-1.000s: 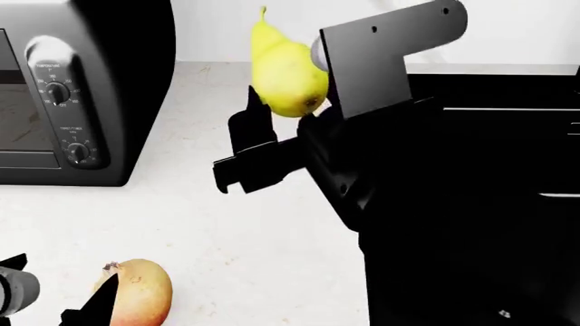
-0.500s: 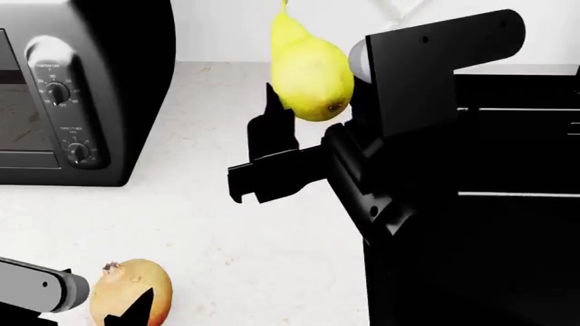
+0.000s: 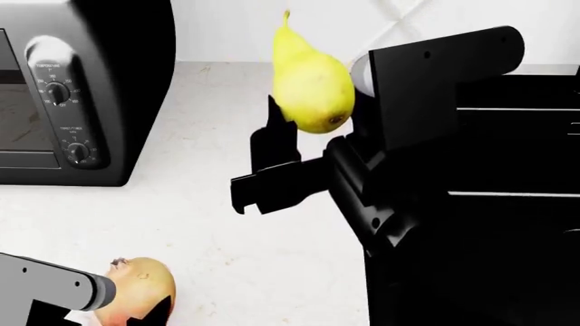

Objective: There is a mixed pile of frozen fruits and vegetables on the counter. Locate all the frozen vegetables and place the items in a bowl on the counter. Take all the frozen fruits and defrost them in a running sink.

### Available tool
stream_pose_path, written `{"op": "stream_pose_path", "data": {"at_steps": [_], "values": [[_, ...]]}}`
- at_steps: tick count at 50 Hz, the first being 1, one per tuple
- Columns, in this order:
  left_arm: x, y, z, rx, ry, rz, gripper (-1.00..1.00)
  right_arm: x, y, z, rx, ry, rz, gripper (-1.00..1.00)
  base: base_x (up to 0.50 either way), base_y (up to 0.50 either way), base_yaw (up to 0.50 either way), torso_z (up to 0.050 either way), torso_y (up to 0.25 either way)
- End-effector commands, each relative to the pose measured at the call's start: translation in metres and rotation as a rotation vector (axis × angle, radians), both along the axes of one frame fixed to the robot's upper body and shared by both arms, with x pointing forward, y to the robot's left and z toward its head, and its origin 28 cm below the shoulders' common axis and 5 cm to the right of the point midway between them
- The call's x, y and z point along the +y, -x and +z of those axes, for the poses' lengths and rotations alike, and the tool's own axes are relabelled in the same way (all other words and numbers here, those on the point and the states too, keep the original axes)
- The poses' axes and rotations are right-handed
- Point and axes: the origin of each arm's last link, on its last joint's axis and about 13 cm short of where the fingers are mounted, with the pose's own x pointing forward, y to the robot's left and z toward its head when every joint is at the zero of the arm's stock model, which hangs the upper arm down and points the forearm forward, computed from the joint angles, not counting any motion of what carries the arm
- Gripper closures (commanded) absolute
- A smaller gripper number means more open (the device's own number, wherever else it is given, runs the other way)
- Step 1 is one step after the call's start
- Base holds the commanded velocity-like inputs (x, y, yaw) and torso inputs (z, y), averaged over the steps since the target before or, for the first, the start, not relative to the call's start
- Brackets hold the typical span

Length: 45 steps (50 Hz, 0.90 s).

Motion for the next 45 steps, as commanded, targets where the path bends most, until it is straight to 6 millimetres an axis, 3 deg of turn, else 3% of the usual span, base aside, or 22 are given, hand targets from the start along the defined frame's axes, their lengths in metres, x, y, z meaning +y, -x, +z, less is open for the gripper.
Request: {"op": "stream_pose_path", "data": {"at_steps": [1, 13, 14, 34, 45], "values": [[-0.002, -0.007, -0.009, 0.03, -0.003, -0.019, -1.0, 0.0, 0.001, -0.002, -0.012, 0.015, 0.004, 1.0, 0.0, 0.0, 0.0, 0.0, 0.0], [-0.008, -0.012, -0.014, 0.046, 0.005, -0.045, -1.0, 0.0, 0.001, -0.004, -0.006, 0.018, 0.002, 1.0, 0.0, 0.0, 0.0, 0.0, 0.0], [-0.007, -0.012, -0.013, 0.032, 0.0, -0.04, 1.0, 0.0, 0.001, -0.004, -0.005, 0.019, 0.004, 1.0, 0.0, 0.0, 0.0, 0.0, 0.0], [-0.01, -0.008, 0.028, -0.137, -0.011, -0.013, 1.0, -0.014, 0.013, 0.002, -0.068, -0.017, -0.067, 1.0, 0.0, 0.0, 0.0, 0.0, 0.0], [-0.01, -0.003, 0.038, -0.175, -0.011, -0.003, 1.0, -0.019, 0.026, -0.002, -0.07, -0.014, -0.082, 1.0, 0.0, 0.0, 0.0, 0.0, 0.0]]}}
